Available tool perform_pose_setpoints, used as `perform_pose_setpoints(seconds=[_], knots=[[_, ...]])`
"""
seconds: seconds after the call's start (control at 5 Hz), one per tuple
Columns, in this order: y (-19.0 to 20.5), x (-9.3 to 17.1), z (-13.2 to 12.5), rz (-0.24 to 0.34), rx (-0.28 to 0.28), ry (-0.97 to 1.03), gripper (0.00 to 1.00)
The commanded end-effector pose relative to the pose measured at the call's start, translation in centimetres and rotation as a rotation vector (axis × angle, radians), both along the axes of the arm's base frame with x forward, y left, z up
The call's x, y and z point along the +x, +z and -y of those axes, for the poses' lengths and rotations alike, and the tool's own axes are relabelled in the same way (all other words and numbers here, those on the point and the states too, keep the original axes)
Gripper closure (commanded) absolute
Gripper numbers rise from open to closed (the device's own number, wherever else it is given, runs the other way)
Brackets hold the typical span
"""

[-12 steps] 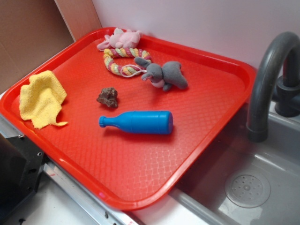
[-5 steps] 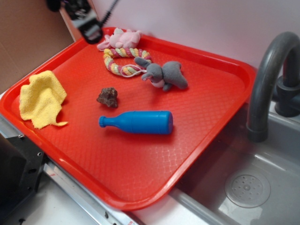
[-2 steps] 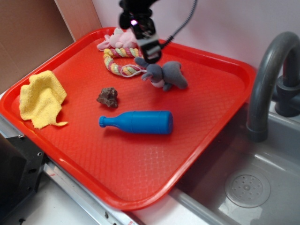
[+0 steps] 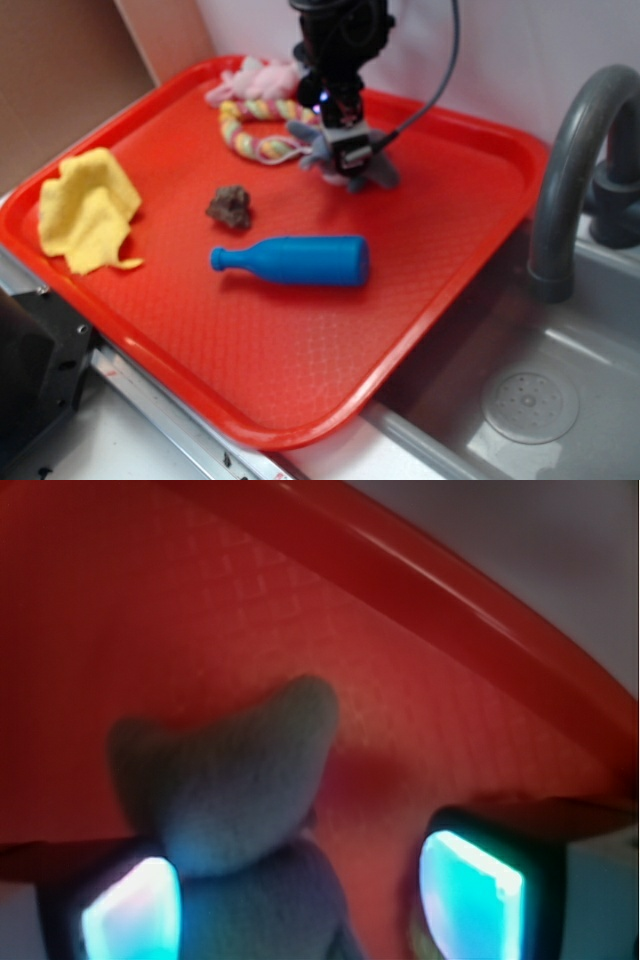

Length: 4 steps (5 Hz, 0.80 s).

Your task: Grab the gray animal.

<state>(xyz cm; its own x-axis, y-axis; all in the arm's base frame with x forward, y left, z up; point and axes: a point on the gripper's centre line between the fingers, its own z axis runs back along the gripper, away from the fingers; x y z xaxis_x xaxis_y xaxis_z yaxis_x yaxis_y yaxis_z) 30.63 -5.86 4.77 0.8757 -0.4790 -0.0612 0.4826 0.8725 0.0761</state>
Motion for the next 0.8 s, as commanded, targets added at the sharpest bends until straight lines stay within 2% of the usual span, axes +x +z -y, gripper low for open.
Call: perform_pose_setpoints(seconds=[0.0, 0.2, 0.4, 0.6], knots=[[-1.8, -1.7, 2.8, -0.001, 0.011, -0.106, 0.0], [-2.5, -2.2, 2.8, -0.023, -0.019, -0.12, 0.0], [-2.1, -2.0, 1.9, -0.016, -0.022, -0.073, 1.0], [0.3, -2.0, 0.3, -0.021, 0.066, 0.02, 1.0]])
